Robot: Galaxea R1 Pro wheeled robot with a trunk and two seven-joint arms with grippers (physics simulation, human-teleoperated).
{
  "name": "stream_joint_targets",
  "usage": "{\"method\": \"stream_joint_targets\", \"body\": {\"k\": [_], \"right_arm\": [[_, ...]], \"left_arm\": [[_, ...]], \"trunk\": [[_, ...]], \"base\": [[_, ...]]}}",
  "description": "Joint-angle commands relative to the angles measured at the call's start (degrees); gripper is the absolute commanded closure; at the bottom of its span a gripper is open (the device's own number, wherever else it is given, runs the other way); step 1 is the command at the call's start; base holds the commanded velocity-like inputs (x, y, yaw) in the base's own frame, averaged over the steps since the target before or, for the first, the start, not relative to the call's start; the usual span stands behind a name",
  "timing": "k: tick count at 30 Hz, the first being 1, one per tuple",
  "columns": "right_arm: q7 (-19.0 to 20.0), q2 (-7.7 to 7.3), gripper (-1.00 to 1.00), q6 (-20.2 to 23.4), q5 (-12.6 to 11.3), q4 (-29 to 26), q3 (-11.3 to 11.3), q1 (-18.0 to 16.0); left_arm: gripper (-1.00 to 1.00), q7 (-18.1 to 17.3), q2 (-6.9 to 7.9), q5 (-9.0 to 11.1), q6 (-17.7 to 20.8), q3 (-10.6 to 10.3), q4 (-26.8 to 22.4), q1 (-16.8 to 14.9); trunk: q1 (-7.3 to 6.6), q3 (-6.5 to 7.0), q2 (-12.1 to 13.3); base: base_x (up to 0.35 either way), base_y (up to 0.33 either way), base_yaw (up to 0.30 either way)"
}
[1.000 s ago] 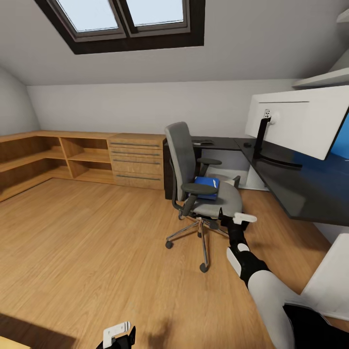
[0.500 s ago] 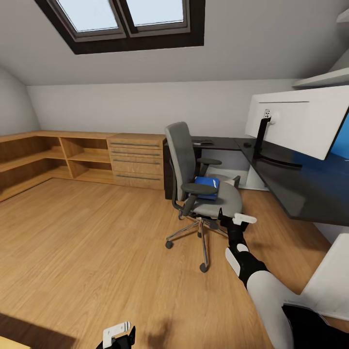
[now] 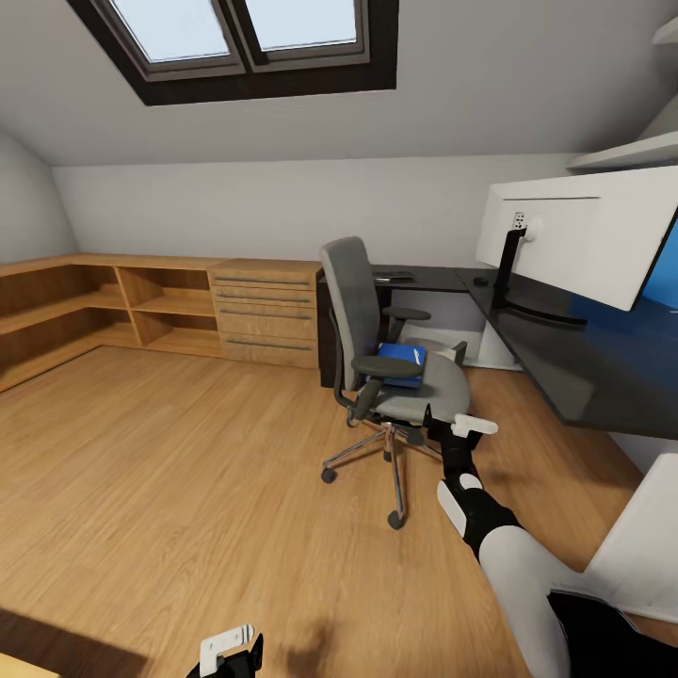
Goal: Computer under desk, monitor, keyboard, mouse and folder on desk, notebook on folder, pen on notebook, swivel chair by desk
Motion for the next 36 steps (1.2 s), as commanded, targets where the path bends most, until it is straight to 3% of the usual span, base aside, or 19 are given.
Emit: {"method": "stream_joint_targets", "body": {"k": [1, 24, 36], "right_arm": [[-0.15, 0.04, -1.00, -0.15, 0.17, 0.04, -0.14, -0.04], [-0.15, 0.15, -1.00, -0.18, 0.17, 0.68, -0.14, -0.04], [-0.14, 0.15, -1.00, -0.36, 0.17, 0.74, -0.14, -0.04]], "left_arm": [[-1.00, 0.41, 0.04, 0.52, -0.25, -0.33, 0.00, -0.03], [-1.00, 0.41, -0.01, 0.52, -0.25, -0.33, 0.02, -0.03], [-1.00, 0.41, 0.04, 0.52, -0.25, -0.33, 0.03, -0.03]], "trunk": [[-0.01, -0.05, -0.02], [-0.01, 0.01, -0.02], [-0.01, 0.01, -0.02]], "base": [[0.000, 0.000, -0.055], [0.000, 0.000, -0.198], [0.000, 0.000, -0.086]]}}
